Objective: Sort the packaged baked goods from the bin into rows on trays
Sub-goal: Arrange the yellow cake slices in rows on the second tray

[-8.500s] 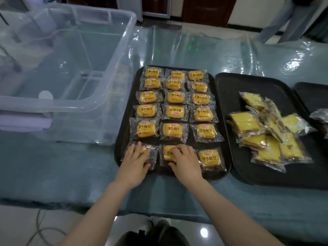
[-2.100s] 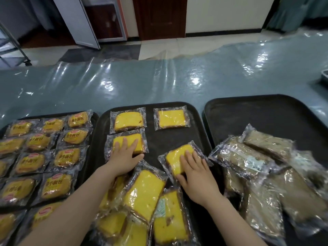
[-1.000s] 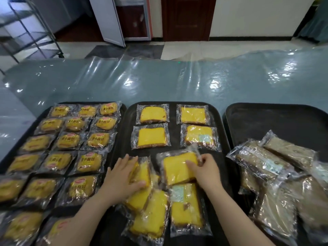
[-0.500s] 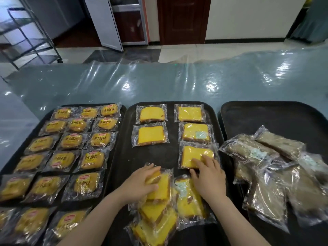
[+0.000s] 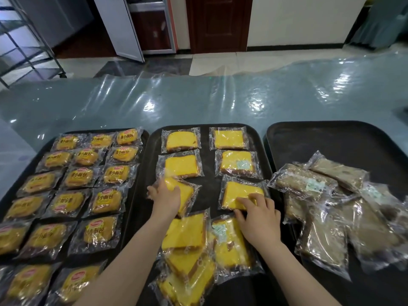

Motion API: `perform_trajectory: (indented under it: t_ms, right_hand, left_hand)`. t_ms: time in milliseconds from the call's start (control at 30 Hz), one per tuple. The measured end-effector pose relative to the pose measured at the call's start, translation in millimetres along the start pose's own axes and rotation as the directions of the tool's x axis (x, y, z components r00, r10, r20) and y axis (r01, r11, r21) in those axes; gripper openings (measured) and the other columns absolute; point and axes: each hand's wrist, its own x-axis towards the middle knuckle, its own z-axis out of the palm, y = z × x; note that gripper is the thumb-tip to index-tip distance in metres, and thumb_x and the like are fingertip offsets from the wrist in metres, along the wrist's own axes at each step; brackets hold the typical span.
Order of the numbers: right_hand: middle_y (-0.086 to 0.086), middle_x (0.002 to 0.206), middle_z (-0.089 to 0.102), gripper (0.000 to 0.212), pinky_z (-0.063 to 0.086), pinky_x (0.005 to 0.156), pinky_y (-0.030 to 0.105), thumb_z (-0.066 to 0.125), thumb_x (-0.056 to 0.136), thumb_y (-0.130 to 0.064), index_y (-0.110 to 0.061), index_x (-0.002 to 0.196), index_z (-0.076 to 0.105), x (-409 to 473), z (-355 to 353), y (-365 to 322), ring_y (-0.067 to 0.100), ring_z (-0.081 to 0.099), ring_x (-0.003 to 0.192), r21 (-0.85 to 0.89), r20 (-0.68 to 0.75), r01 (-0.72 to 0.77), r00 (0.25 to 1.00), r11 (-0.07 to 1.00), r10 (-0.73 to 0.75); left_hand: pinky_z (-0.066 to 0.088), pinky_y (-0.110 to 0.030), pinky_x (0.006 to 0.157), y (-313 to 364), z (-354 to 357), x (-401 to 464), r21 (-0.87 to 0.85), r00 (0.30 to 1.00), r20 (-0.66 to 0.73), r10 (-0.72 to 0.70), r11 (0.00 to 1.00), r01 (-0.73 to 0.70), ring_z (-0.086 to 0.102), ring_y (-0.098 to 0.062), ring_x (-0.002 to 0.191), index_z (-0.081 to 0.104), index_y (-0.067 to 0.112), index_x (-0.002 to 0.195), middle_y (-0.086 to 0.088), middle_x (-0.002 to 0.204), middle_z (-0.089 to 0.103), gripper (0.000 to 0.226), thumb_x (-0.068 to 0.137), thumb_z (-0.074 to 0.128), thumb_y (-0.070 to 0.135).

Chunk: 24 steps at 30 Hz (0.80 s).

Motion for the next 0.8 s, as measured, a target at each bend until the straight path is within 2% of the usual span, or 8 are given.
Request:
perform_trajectory:
  t_ms: [67,167,300,400,500,633,700,800]
  right_hand:
    - [-0.005,0.137,0.042,0.039,0.032,0.100,0.044,0.048,0.092,-0.051,-0.040,0.128,0.053,1,1,0,0.023,0.031,0.126,-0.006,-0.008,0.007,1.000,1.000,-0.007]
    - [-0.005,0.136,0.044,0.038,0.031,0.100,0.043,0.050,0.092,-0.049,-0.039,0.128,0.055,5,0,1,0.022,0.032,0.127,-0.020,-0.014,0.042,0.999,0.999,-0.042]
    - [-0.006,0.143,0.040,0.039,0.030,0.107,0.044,0.049,0.093,-0.045,-0.037,0.131,0.051,8,3,7,0.020,0.026,0.135,0.022,0.004,0.095,0.995,0.995,-0.095]
    - [-0.005,0.148,0.035,0.040,0.029,0.109,0.044,0.045,0.095,-0.044,-0.037,0.134,0.047,6,7,9,0.019,0.021,0.139,0.022,0.006,0.111,0.994,0.994,-0.111]
    - [-0.004,0.148,0.035,0.040,0.028,0.109,0.045,0.045,0.094,-0.044,-0.037,0.134,0.047,6,8,8,0.020,0.021,0.139,0.013,0.000,0.109,0.994,0.994,-0.109]
    - [-0.005,0.148,0.036,0.040,0.028,0.108,0.044,0.046,0.094,-0.044,-0.037,0.134,0.047,6,9,11,0.020,0.022,0.138,0.019,-0.006,0.118,0.993,0.993,-0.118]
    - [-0.005,0.149,0.034,0.041,0.026,0.110,0.044,0.045,0.095,-0.044,-0.037,0.135,0.046,7,10,13,0.020,0.020,0.139,0.027,0.006,0.119,0.993,0.992,-0.119]
    - [-0.005,0.154,0.029,0.043,0.022,0.113,0.045,0.043,0.096,-0.044,-0.038,0.139,0.042,8,11,14,0.020,0.014,0.143,0.025,0.029,0.136,0.990,0.990,-0.136]
  left_hand:
    - [0.036,-0.046,0.106,-17,2,-1,0.229,0.984,0.073,0.164,0.957,-0.177,0.020,-0.033,0.140,0.032,0.023,0.144,-0.008,0.158,0.007,0.053,0.094,0.046,0.017]
    - [0.011,-0.044,0.115,-36,-1,-2,0.516,0.919,0.222,0.326,0.761,-0.394,0.002,-0.031,0.145,0.037,0.029,0.142,-0.007,0.159,0.009,0.048,0.096,0.046,0.031]
    - [0.014,-0.043,0.114,-45,-8,-2,0.700,0.903,0.281,0.324,0.575,-0.424,0.010,-0.036,0.142,0.021,0.040,0.147,-0.006,0.159,0.006,0.055,0.095,0.027,0.056]
    - [0.015,-0.045,0.112,-41,-6,-6,0.761,0.910,0.278,0.308,0.507,-0.404,0.016,-0.040,0.137,0.015,0.038,0.148,-0.013,0.158,0.009,0.056,0.096,0.018,0.056]
    - [0.014,-0.046,0.112,-29,3,-6,0.760,0.931,0.255,0.261,0.541,-0.360,0.013,-0.043,0.139,0.013,0.032,0.150,-0.019,0.156,0.011,0.055,0.098,0.018,0.051]
    - [0.013,-0.048,0.114,-16,16,-8,0.615,0.931,0.247,0.269,0.699,-0.365,0.007,-0.042,0.142,0.021,0.029,0.150,-0.022,0.156,0.009,0.052,0.100,0.027,0.044]
    - [0.020,-0.047,0.112,-17,17,-10,0.486,0.921,0.242,0.305,0.783,-0.387,0.015,-0.037,0.142,0.028,0.031,0.147,-0.015,0.157,0.009,0.049,0.100,0.035,0.040]
    - [0.032,-0.035,0.105,-22,11,-13,0.313,0.909,0.202,0.365,0.855,-0.413,0.044,-0.019,0.129,0.037,0.032,0.143,-0.007,0.158,0.011,0.044,0.099,0.041,0.033]
